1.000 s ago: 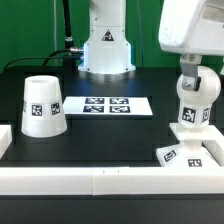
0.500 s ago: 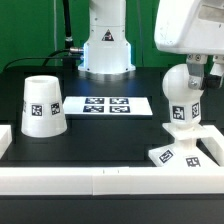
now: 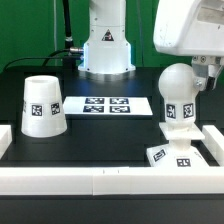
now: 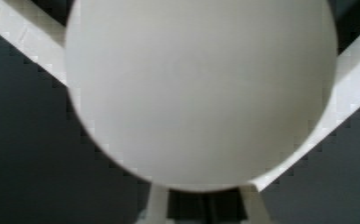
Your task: Assemble lamp
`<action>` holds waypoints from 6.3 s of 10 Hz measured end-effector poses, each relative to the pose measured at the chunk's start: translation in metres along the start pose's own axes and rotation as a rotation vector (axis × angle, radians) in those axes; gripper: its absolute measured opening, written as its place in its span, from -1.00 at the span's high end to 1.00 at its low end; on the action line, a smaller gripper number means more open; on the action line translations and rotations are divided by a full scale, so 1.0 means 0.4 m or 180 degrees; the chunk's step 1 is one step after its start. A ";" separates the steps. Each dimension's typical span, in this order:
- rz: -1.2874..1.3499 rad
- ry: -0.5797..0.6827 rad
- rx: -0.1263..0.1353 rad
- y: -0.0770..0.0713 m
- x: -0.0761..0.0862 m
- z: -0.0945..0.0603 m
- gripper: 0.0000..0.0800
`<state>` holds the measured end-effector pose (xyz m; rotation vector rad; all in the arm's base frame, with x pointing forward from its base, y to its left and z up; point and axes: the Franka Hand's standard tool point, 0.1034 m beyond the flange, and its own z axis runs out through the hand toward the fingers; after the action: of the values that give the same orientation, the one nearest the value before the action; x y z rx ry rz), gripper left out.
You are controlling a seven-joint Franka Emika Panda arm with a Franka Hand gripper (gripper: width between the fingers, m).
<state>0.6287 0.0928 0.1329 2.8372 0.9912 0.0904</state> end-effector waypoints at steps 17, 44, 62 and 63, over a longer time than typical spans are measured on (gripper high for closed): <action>0.0078 -0.0035 0.0029 0.011 -0.071 -0.008 -0.75; 0.4889 -0.0181 0.0243 -0.035 -0.041 0.044 -0.44; 0.0485 0.0032 0.0253 -0.033 -0.028 0.034 -0.75; 0.0317 0.0032 0.0241 -0.030 -0.029 0.035 -0.75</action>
Offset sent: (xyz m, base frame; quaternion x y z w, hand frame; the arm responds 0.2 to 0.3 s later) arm 0.0062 0.0031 0.0140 0.0115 -0.0170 0.0043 0.9998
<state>0.6134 0.0934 0.1173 2.9574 0.8730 0.0787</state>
